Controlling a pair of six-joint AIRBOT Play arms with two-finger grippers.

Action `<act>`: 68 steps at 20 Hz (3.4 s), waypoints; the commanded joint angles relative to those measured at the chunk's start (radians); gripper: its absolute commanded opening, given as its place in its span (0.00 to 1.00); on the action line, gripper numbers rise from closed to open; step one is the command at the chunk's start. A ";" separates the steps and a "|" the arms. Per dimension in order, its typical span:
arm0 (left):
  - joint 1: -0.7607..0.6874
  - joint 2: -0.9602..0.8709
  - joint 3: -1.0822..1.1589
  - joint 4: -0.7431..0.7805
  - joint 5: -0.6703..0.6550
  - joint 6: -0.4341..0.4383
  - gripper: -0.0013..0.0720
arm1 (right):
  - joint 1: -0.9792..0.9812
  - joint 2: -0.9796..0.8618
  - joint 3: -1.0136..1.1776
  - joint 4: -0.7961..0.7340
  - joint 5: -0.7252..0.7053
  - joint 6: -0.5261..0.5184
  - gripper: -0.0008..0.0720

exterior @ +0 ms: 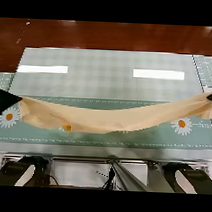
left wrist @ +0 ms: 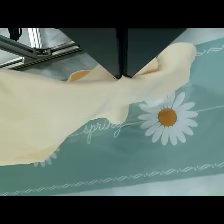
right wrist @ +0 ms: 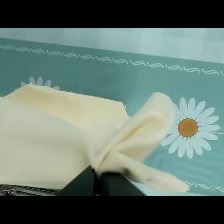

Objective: Fold the shirts.

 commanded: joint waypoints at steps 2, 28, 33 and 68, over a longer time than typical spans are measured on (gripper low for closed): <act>0.001 -0.068 -0.156 0.021 0.151 0.049 0.05 | 0.000 -0.186 0.000 -0.008 -0.069 -0.063 0.05; 0.037 -0.381 -0.370 -0.278 0.311 0.095 0.78 | 0.000 -0.669 0.000 0.150 -0.537 -0.089 0.05; 0.019 -0.335 -0.822 -0.712 0.499 0.182 0.84 | 0.000 -0.669 0.000 0.150 -0.536 -0.098 0.05; -0.275 -0.393 -0.581 -0.978 0.645 0.340 0.05 | 0.035 -0.632 0.002 0.068 -0.528 -0.126 0.05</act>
